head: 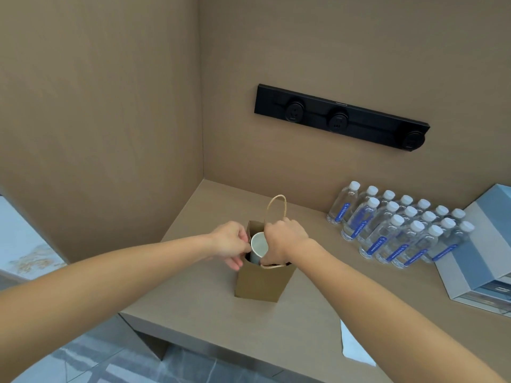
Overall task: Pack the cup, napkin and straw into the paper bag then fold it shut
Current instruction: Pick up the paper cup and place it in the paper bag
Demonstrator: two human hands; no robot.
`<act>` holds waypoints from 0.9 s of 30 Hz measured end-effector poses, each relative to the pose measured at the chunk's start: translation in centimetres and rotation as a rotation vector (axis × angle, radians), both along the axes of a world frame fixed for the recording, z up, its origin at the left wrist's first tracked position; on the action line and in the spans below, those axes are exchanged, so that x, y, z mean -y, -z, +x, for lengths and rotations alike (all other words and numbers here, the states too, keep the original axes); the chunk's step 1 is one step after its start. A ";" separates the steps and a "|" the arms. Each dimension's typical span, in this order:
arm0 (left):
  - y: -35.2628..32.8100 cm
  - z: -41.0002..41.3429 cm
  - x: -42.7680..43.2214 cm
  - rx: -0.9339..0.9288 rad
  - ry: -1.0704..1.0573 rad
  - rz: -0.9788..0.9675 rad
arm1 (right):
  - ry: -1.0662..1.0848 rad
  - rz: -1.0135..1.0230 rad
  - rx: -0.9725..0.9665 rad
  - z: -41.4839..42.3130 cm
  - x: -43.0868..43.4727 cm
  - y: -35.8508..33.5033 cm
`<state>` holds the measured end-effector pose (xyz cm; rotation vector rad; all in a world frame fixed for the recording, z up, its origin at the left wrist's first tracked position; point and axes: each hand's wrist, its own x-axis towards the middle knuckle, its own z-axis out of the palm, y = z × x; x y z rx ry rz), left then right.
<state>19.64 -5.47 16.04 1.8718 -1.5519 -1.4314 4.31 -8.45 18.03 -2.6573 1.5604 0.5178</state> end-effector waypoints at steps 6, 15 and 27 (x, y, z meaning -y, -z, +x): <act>0.7 -0.5 0.4 -0.030 0.004 0.007 | 0.062 0.082 -0.121 1.7 0.1 2.0; 1.0 0.0 0.3 -0.066 -0.011 -0.005 | 0.249 0.392 -0.136 4.5 0.7 5.6; 1.6 0.6 -0.5 -0.135 -0.005 0.041 | 0.265 0.504 -0.021 5.4 -0.5 4.8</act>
